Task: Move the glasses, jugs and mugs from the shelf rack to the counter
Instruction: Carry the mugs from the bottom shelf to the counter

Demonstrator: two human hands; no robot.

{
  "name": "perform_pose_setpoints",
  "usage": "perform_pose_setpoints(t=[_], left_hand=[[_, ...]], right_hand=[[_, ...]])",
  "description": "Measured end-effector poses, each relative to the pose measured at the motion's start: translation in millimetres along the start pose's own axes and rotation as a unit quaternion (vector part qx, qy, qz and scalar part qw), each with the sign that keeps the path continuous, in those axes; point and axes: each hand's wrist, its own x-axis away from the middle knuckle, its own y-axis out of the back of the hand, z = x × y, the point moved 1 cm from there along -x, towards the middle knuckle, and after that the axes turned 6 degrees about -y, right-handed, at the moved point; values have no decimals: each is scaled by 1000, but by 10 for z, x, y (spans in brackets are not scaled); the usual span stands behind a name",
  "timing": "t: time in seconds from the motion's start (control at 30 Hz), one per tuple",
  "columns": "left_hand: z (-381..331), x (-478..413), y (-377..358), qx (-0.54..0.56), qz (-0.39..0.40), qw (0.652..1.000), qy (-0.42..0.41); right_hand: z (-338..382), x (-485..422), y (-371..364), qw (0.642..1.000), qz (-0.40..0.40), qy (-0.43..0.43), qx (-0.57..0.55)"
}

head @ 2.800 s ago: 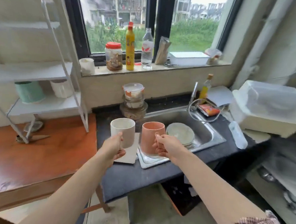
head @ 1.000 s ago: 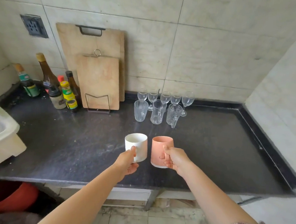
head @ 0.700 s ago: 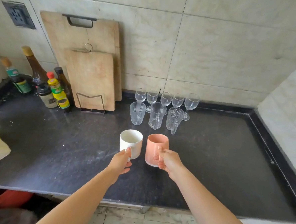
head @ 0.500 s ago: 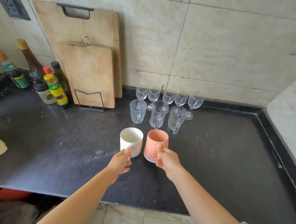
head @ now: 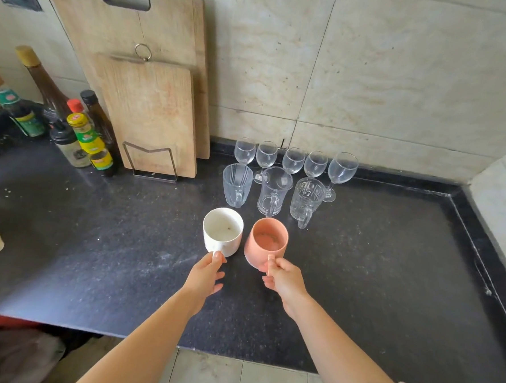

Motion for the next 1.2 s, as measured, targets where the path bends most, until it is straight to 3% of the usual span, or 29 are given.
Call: perform_pose_setpoints(t=[0.27, 0.67, 0.9, 1.07, 1.2], left_hand=[[25, -2, 9, -35, -7, 999, 20], [19, -6, 38, -126, -56, 990, -13], [-97, 210, 175, -250, -85, 963, -49], [-107, 592, 644, -297, -122, 942, -99], [-64, 1147, 1245, -332, -203, 910, -142]], right_hand=[[45, -16, 13, 998, -24, 2, 62], [25, -52, -36, 991, -77, 10, 106], [183, 177, 7, 955, -164, 110, 222], [273, 527, -309, 928, -98, 220, 284], [281, 985, -858, 877, -26, 318, 360]])
